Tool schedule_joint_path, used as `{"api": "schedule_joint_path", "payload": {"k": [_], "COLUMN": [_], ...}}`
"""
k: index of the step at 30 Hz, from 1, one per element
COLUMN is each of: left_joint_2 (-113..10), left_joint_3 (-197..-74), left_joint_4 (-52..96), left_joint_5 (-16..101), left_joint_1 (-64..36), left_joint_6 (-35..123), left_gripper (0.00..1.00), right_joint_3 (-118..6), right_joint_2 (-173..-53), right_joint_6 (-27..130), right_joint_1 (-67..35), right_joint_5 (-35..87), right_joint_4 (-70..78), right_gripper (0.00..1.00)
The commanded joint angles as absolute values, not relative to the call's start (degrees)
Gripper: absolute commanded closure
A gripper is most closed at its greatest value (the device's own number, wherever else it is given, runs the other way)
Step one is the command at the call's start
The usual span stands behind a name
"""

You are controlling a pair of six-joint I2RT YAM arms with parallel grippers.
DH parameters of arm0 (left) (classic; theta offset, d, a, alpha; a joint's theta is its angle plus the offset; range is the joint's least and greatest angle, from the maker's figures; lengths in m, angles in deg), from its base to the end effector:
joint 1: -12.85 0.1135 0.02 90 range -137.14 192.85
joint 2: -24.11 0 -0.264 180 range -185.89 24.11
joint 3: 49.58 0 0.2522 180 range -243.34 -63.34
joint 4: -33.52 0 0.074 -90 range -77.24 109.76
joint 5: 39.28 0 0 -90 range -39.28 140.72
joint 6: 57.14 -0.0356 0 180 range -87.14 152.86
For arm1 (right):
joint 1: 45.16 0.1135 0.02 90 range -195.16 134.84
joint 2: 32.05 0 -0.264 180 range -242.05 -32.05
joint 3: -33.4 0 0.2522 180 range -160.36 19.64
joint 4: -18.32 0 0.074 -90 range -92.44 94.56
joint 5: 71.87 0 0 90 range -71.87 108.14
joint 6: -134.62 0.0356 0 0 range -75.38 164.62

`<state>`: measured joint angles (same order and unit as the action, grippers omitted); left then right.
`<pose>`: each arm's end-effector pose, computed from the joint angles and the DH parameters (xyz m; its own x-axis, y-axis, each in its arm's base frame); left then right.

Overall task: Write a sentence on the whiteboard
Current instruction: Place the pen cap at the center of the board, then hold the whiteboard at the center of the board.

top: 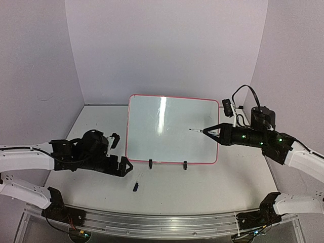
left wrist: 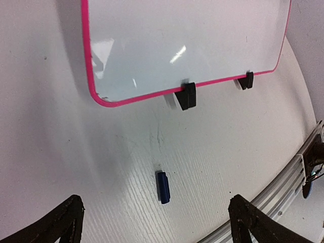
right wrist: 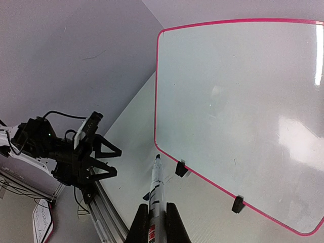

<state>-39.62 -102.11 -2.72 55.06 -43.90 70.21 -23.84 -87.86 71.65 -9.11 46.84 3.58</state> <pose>0.1254 -0.1864 0.2206 -0.8099 0.1320 -0.5715 0.3956 0.8423 -0.3660 0.1728 0.1469 0.3139 -0.5721 0.0766 -0.8166 -0.7118 0.4482 0.5408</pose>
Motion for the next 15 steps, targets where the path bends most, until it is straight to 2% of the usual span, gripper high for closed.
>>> {"api": "schedule_joint_path", "payload": {"k": [1,4,8,15], "left_joint_2": [-34.01,-33.71,-40.07,-50.38], "left_joint_3": [-108.40,-113.94,-122.75,-134.17], "left_joint_4": [-13.24,-16.86,-20.63,-17.86], "left_joint_5": [52.22,47.30,37.71,27.53], "left_joint_1": [-36.33,-31.05,-22.33,-14.59], "left_joint_6": [66.31,60.34,51.56,43.74], "left_gripper": [0.01,0.00,0.00,0.00], "right_joint_3": [-24.74,-25.04,-25.52,-25.59], "right_joint_2": [-87.89,-88.12,-88.51,-88.00], "right_joint_6": [71.65,71.69,71.84,72.68], "right_joint_1": [-8.77,-8.74,-8.77,-8.58], "right_joint_5": [45.16,45.40,45.76,45.68], "right_joint_4": [3.07,3.12,3.08,3.07], "right_gripper": [1.00,1.00,1.00,1.00]}}
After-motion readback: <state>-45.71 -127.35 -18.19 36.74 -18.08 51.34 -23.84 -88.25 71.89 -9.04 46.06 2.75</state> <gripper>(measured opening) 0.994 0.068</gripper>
